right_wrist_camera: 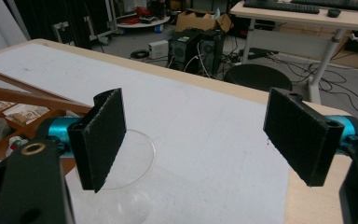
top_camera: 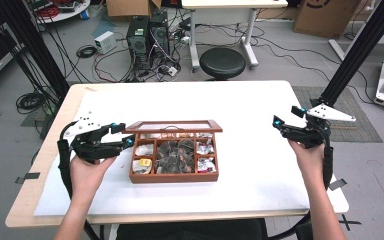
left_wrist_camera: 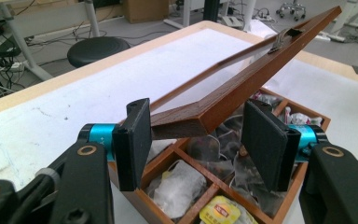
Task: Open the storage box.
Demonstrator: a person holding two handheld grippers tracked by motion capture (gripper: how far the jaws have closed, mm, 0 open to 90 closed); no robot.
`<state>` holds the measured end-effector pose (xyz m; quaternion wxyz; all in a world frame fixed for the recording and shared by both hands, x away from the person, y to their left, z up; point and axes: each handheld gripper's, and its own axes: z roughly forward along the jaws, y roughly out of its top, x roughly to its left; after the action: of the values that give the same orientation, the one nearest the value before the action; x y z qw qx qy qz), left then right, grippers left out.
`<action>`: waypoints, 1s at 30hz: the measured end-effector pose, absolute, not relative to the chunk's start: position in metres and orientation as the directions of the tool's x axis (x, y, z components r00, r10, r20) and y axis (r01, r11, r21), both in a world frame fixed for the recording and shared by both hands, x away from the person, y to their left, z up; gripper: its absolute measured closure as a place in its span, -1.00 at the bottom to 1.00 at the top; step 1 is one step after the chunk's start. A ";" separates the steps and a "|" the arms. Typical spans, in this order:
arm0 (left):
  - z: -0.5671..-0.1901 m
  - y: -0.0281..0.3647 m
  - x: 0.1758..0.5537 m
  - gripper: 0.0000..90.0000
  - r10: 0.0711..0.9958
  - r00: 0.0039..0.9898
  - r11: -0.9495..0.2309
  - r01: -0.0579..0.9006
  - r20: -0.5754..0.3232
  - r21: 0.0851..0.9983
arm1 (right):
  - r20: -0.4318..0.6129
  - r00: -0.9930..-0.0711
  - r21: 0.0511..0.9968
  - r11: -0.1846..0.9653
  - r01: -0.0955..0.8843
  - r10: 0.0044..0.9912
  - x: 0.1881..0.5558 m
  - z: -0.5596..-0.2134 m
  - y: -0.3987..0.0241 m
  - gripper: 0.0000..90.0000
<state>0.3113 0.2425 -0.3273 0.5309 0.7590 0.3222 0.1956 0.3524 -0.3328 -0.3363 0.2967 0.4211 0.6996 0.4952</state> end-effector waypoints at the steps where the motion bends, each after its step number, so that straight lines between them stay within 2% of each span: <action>1: -0.326 0.243 0.314 -0.04 0.699 0.713 -0.218 0.282 -0.051 0.934 | 0.002 -0.470 0.943 0.155 0.296 0.883 0.352 -0.336 -0.333 -0.53; 18: -0.314 0.243 0.335 -0.04 0.720 0.690 -0.152 0.262 -0.075 0.953 | 0.002 -0.469 0.943 0.154 0.294 0.883 0.353 -0.336 -0.333 -0.53; 30: -0.307 0.241 0.347 -0.02 0.722 0.688 -0.153 0.266 -0.076 0.952 | 0.003 -0.468 0.944 0.152 0.293 0.884 0.353 -0.336 -0.334 -0.53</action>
<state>0.3469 0.2413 -0.3072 0.5563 0.7311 0.3378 0.2049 0.3528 -0.3340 -0.3363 0.2977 0.4212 0.6982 0.4964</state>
